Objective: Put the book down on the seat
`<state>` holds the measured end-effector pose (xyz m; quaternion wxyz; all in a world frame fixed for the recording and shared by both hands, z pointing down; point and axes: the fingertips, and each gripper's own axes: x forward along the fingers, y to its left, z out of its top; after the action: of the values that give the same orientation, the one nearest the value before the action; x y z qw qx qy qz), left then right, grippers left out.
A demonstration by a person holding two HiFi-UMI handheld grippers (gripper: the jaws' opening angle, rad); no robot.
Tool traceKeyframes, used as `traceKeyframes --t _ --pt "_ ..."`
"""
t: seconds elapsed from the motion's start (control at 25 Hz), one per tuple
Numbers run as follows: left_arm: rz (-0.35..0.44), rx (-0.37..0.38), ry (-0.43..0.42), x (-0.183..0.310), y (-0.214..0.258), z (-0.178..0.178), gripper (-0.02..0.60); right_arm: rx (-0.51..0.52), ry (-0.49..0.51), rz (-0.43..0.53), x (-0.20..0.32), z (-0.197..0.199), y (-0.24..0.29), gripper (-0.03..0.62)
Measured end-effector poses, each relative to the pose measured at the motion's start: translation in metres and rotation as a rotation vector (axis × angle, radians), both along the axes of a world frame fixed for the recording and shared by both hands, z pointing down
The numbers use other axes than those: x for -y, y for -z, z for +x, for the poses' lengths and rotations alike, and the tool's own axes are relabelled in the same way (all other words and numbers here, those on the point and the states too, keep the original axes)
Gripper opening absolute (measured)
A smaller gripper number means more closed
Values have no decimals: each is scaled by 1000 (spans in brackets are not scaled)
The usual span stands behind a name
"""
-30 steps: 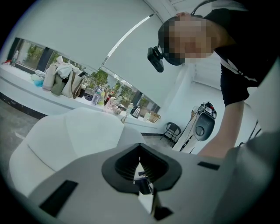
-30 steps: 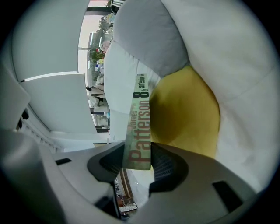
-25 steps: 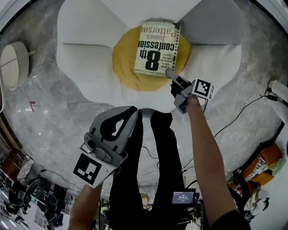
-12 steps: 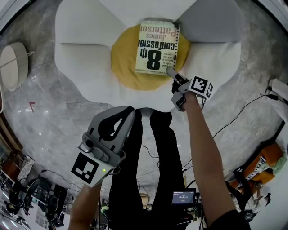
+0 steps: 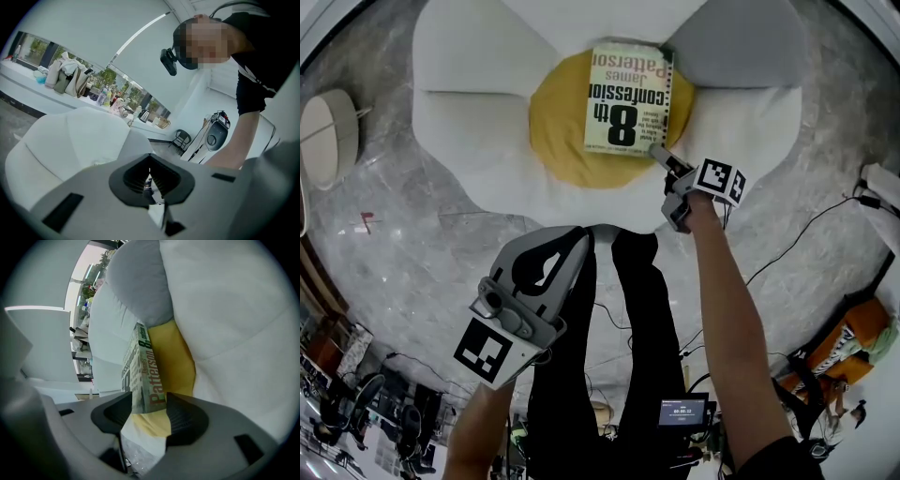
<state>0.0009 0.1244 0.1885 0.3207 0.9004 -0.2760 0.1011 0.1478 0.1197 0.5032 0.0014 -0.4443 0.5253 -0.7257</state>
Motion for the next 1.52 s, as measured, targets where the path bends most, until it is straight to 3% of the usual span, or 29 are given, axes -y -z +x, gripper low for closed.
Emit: traceKeyframes --t 0.6,1.0,1.52 --pt "15 0 11 6 6 1 9 -18 -20 -20 -13 9 1 227" --pt "34 1 28 0 25 1 9 8 -32 37 -8 7 33 222" --pt "53 27 37 -10 62 6 9 2 -4 108 -22 15 108 69"
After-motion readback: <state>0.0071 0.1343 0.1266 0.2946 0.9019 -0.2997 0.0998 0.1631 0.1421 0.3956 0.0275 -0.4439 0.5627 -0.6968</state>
